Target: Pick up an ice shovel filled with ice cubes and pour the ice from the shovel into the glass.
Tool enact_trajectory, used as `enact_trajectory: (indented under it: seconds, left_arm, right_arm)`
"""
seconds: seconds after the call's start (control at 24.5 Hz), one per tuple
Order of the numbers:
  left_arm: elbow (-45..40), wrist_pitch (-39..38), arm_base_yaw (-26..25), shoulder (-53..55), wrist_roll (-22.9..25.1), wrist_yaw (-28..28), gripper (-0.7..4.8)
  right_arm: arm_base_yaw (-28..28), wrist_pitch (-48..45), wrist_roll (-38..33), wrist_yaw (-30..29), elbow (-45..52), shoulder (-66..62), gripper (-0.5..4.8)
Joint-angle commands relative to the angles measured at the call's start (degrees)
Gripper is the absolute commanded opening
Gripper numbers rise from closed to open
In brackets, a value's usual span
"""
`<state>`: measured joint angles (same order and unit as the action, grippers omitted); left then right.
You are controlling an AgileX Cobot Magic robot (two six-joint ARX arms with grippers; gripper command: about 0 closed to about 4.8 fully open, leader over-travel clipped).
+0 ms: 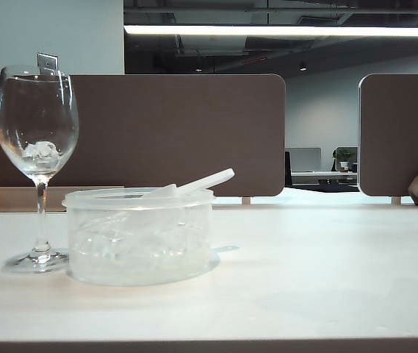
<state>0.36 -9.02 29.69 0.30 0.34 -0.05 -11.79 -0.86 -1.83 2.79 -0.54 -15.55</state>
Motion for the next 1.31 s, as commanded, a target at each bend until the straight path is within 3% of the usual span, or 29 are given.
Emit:
enact_trajectory:
  seconds: [0.04,0.29,0.78,1.02,1.31]
  left_arm:
    - [0.1,0.5,0.0,0.0,-0.2,0.1,0.29]
    - [0.1,0.5,0.0,0.0,-0.2,0.1,0.29]
    - [0.1,0.5,0.0,0.0,-0.2,0.1,0.29]
    - [0.1,0.5,0.0,0.0,-0.2,0.1,0.29]
    - [0.1,0.5,0.0,0.0,-0.2,0.1,0.29]
  right_arm:
    - [0.3,0.9,-0.1,-0.2,-0.2,1.8,-0.01]
    - [2.2,13.0,-0.1,-0.2,-0.2,8.2,-0.01]
    - [4.3,12.1,-0.1,-0.3,-0.2,15.6,-0.01]
    - [8.2,11.3,-0.1,-0.3,-0.1,15.4,-0.01]
    - [8.4,11.3,-0.1,-0.2,0.0,15.4,-0.01]
